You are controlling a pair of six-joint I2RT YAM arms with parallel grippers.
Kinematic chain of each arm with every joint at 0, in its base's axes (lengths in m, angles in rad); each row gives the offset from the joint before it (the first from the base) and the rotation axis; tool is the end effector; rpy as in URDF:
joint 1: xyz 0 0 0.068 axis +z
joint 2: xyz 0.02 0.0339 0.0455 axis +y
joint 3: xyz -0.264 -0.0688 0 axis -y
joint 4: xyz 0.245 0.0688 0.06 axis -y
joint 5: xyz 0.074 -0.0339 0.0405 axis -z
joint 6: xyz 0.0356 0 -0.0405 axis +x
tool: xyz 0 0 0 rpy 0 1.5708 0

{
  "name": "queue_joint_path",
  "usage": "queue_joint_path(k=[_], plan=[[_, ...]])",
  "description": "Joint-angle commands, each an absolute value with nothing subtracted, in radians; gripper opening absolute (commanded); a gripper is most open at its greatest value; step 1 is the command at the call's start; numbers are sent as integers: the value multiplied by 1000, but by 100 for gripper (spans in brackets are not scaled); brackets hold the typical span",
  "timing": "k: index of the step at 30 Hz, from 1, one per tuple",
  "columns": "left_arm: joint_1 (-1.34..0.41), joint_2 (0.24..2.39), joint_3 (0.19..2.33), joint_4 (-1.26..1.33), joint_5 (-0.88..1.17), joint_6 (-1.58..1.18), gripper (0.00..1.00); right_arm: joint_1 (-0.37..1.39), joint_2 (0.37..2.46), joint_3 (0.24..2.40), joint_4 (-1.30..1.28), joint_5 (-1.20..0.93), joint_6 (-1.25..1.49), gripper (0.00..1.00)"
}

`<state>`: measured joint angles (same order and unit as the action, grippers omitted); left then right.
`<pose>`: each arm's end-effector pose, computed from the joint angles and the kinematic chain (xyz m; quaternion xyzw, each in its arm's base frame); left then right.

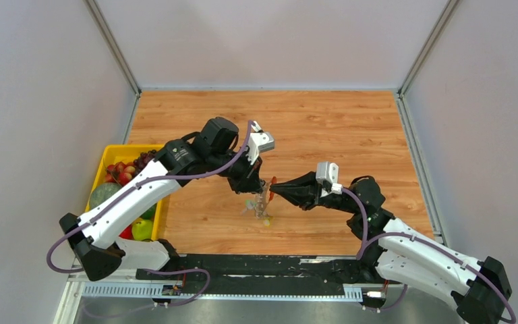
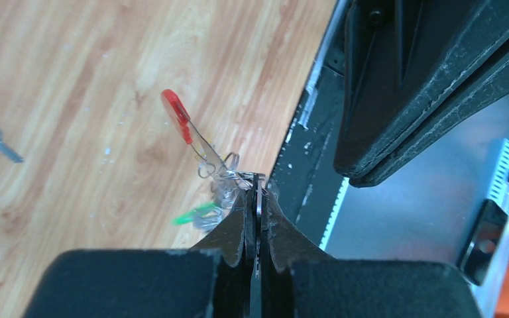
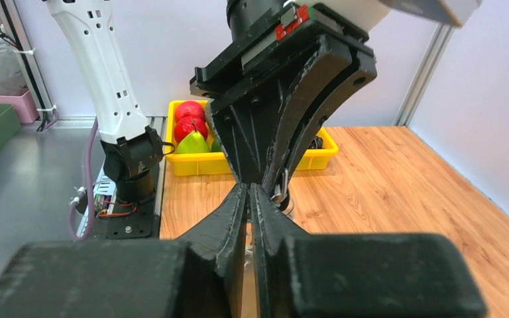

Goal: Remove the keys from the keyring

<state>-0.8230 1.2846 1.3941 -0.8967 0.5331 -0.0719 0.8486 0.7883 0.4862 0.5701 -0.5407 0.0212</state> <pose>0.1610 -0.2002 0.3790 0.4206 0.7926 -0.3789 0.2268 0.1095 0.1520 0.3128 -0.4293 0.4496 0.4697 0.6268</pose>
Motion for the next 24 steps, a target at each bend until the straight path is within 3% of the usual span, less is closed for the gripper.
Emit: queue_joint_path(k=[1,5,9,24], plan=[[-818,1200,1447,-851,434,-16,0,851,800,539,562,-586,5,11],[-819,1165,1461,-847,425,9,0,852,798,537,560,-575,5,22],[-819,1148,1459,-849,471,47,0,852,807,546,556,-578,9,26],[-820,1160,1454,-846,561,56,0,851,891,597,554,-657,52,26]])
